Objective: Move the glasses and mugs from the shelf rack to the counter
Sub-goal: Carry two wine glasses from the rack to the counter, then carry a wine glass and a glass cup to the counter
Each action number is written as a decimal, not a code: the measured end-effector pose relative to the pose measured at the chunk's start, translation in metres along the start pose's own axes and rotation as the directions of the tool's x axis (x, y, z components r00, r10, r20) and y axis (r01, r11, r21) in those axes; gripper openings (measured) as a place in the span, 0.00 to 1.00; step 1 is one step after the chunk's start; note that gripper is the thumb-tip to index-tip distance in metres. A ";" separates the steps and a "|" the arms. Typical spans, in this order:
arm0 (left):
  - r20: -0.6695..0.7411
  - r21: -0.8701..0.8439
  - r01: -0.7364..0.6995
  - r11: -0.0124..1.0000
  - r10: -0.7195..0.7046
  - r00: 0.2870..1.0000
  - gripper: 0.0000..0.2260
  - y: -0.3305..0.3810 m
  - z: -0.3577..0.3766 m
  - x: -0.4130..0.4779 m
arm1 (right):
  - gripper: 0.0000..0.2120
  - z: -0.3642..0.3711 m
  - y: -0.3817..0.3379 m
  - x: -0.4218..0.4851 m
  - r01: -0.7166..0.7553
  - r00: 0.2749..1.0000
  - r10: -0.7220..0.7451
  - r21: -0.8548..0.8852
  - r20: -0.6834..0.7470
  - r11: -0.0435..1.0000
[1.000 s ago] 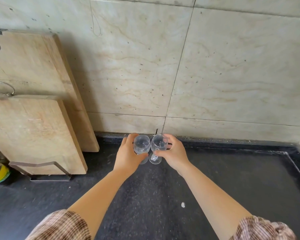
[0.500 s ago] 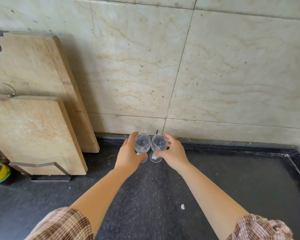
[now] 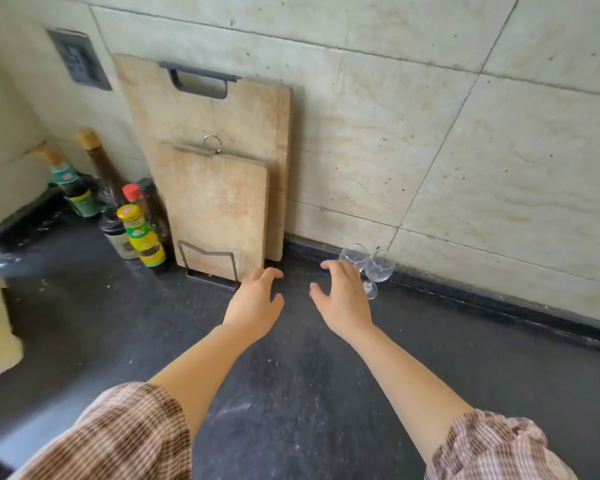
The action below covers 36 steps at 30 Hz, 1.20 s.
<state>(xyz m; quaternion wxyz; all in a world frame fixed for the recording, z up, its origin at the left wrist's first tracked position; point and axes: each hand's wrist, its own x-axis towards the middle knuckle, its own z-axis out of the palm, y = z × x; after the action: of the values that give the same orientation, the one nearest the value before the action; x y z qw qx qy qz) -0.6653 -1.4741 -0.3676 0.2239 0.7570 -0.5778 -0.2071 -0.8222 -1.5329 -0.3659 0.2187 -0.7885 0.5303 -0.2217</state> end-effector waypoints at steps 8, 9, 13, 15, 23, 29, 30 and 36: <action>-0.231 0.177 0.264 0.948 -0.221 0.947 0.19 -0.091 -0.106 -0.157 | 0.25 0.061 -0.155 -0.087 0.288 0.910 -0.256 -0.052 0.326 0.956; -0.264 0.181 0.301 0.936 -0.249 0.932 0.19 -0.103 -0.119 -0.183 | 0.26 0.068 -0.175 -0.105 0.327 0.889 -0.285 -0.062 0.359 0.943; -0.393 0.184 0.408 0.894 -0.314 0.864 0.19 -0.144 -0.167 -0.290 | 0.25 0.090 -0.255 -0.174 0.467 0.820 -0.409 -0.057 0.401 0.882; -0.457 0.196 0.451 0.871 -0.326 0.828 0.19 -0.161 -0.192 -0.353 | 0.25 0.098 -0.300 -0.216 0.539 0.775 -0.476 -0.039 0.416 0.842; -0.635 0.178 0.726 0.664 -0.486 0.600 0.19 -0.225 -0.276 -0.621 | 0.24 0.134 -0.479 -0.407 0.786 0.535 -0.685 0.007 0.494 0.618; -0.726 0.084 0.887 0.454 -0.582 0.367 0.18 -0.259 -0.339 -0.784 | 0.24 0.156 -0.607 -0.535 0.915 0.299 -0.819 0.096 0.489 0.392; -0.739 0.052 0.901 0.430 -0.591 0.325 0.18 -0.264 -0.349 -0.806 | 0.24 0.159 -0.627 -0.553 0.931 0.258 -0.839 0.107 0.479 0.348; -0.778 -0.008 0.961 0.277 -0.605 0.168 0.18 -0.314 -0.403 -0.920 | 0.24 0.195 -0.741 -0.659 0.969 0.060 -0.901 0.193 0.430 0.157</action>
<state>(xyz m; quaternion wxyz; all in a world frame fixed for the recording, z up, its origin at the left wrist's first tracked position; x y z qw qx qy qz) -0.4160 -0.4704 -0.1712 0.0548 0.9885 0.0200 0.1397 -0.3848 -0.6433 -0.1710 0.0807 -0.9807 -0.1592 -0.0804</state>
